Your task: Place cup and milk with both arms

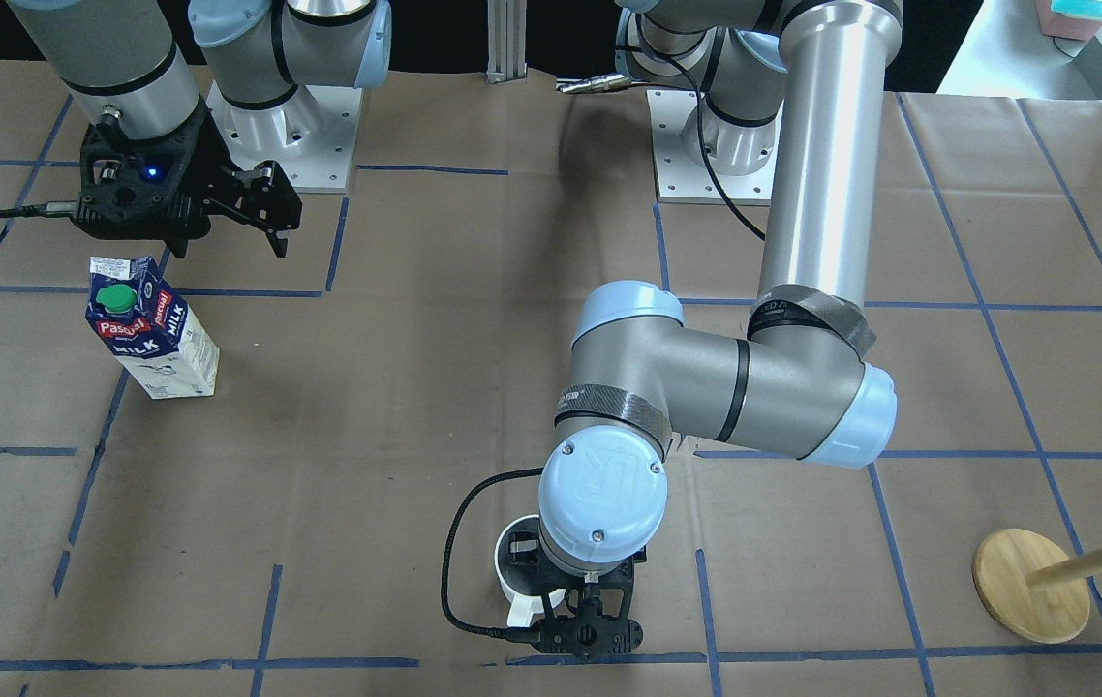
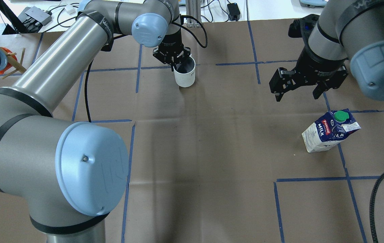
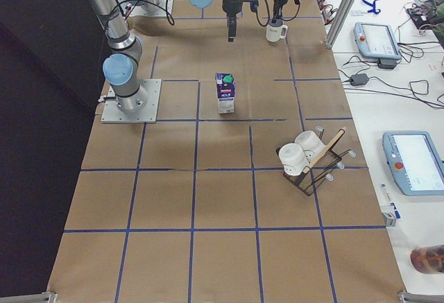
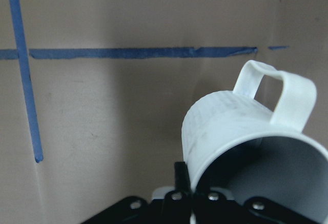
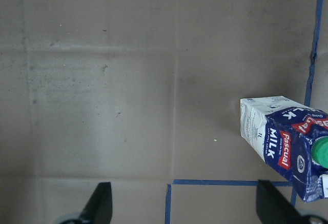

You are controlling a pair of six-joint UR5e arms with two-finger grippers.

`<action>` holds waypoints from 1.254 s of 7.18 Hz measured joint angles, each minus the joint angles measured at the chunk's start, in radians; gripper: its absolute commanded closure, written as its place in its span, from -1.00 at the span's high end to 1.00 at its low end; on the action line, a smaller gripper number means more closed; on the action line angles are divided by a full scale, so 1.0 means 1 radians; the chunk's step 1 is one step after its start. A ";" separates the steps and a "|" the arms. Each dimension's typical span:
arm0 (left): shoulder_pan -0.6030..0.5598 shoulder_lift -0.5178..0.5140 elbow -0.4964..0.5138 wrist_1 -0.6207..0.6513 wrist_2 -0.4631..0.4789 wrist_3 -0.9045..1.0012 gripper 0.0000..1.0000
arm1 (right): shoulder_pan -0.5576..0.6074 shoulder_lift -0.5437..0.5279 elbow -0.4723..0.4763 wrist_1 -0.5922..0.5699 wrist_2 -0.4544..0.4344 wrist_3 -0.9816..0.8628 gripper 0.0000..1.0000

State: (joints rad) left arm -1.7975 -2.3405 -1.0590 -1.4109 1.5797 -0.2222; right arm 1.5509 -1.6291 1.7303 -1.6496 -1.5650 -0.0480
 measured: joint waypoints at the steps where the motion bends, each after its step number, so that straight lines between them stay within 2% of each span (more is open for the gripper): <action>1: 0.001 0.019 -0.043 0.024 -0.001 -0.003 -1.00 | 0.000 0.000 0.000 0.000 -0.001 0.000 1.00; 2: 0.001 0.032 -0.068 0.049 -0.001 -0.009 -0.99 | 0.000 0.000 0.000 0.000 -0.001 0.000 1.00; 3: 0.001 0.037 -0.083 0.065 -0.002 -0.021 -0.68 | 0.000 0.000 0.000 -0.001 0.000 0.000 1.00; 4: 0.001 0.037 -0.090 0.071 -0.001 -0.028 -0.27 | 0.000 0.000 0.000 -0.001 0.000 0.000 1.00; 5: 0.001 0.036 -0.093 0.071 0.000 -0.031 0.54 | 0.000 0.000 0.000 -0.001 0.000 0.000 1.00; 7: 0.006 0.035 -0.091 0.069 0.001 -0.032 0.99 | 0.000 0.000 0.000 -0.001 0.000 -0.001 1.00; 9: 0.016 0.077 -0.067 0.040 -0.005 -0.028 0.99 | 0.001 0.001 0.000 -0.001 -0.001 -0.001 1.00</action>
State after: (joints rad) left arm -1.7814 -2.2632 -1.1264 -1.3710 1.5746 -0.2506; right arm 1.5515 -1.6279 1.7303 -1.6506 -1.5656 -0.0490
